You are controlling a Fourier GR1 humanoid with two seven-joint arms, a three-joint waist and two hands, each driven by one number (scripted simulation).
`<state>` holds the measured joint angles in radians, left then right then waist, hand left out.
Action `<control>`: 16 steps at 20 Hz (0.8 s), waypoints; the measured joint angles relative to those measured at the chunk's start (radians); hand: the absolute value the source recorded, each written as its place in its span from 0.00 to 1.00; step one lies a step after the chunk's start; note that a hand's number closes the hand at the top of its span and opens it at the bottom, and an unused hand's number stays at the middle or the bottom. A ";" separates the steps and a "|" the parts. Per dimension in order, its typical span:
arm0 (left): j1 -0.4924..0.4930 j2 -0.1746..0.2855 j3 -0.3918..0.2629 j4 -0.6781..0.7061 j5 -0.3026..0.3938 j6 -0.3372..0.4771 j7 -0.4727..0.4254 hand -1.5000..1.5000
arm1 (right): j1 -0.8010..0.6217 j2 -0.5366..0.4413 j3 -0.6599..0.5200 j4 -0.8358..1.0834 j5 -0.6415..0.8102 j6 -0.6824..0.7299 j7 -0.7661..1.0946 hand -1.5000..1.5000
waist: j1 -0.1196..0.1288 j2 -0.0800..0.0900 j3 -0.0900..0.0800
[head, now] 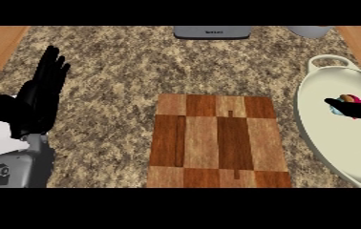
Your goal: Pick the cupcake from the cutting board and place it in the pot
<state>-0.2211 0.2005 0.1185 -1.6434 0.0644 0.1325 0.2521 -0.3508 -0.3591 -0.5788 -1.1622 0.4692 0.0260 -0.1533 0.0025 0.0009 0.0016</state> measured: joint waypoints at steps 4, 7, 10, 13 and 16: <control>0.027 0.001 0.003 -0.014 0.004 -0.009 -0.006 0.50 | -0.001 -0.023 -0.089 0.018 -0.142 0.058 -0.037 0.00 | -0.003 -0.002 -0.001; 0.055 -0.005 0.005 -0.025 0.006 -0.017 -0.024 0.50 | 0.023 -0.038 -0.141 0.028 -0.226 0.089 -0.063 0.00 | -0.004 -0.002 -0.001; 0.057 0.003 0.019 -0.012 0.014 -0.029 -0.032 0.50 | 0.058 -0.100 -0.199 0.028 -0.314 0.167 -0.050 0.00 | -0.007 -0.002 -0.002; 0.047 0.000 0.016 -0.016 0.008 -0.024 -0.020 0.50 | 0.100 -0.163 -0.249 0.064 -0.383 0.235 -0.070 0.00 | -0.008 -0.002 -0.002; 0.048 -0.002 0.019 -0.021 0.010 -0.028 -0.017 0.50 | 0.140 -0.217 -0.278 0.113 -0.434 0.297 -0.107 0.00 | -0.006 -0.002 -0.002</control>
<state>-0.1726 0.1990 0.1377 -1.6642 0.0742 0.1046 0.2350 -0.2112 -0.5758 -0.8570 -1.0495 0.0351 0.3232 -0.2604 -0.0040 -0.0008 0.0001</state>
